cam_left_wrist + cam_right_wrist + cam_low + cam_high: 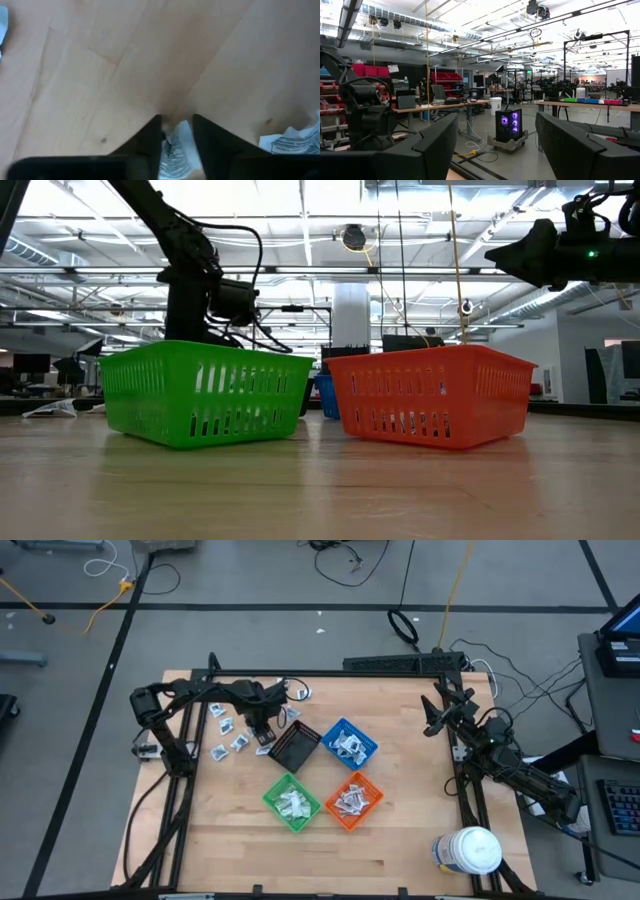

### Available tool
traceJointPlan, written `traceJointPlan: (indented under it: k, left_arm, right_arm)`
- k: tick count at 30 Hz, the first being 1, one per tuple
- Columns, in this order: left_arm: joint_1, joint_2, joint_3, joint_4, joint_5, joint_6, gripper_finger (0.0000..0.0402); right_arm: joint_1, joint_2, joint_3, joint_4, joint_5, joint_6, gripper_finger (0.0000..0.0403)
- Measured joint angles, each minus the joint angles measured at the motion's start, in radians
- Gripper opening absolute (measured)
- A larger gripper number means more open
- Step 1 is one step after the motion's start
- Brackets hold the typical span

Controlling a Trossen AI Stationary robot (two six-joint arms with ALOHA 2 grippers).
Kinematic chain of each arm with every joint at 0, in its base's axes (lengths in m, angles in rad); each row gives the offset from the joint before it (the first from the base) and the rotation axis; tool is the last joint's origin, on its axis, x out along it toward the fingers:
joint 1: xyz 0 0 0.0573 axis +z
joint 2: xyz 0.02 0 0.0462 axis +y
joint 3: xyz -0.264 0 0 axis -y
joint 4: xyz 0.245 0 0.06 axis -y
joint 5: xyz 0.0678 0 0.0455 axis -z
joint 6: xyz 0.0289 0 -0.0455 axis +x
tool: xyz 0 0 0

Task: Pick & Place First Aid Supplies
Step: Put the black towelette pack into the black bin

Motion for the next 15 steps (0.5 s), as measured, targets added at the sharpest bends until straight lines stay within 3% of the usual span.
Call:
traceJointPlan:
  k: [6, 10, 15]
  left_arm:
    - [0.000, 0.000, 0.000, 0.000, 0.004, -0.001, 0.0013]
    - [0.000, 0.000, 0.009, -0.026, 0.026, -0.012, 0.0010]
    - [0.000, 0.000, 0.096, -0.180, 0.025, -0.028, 0.0005]
  right_arm:
    - [0.000, 0.000, 0.000, 0.000, 0.000, 0.000, 0.0263]
    - [0.000, 0.000, 0.000, 0.000, 0.000, 0.000, 0.0263]
    - [0.000, 0.000, 0.000, 0.000, 0.000, 0.000, 0.0263]
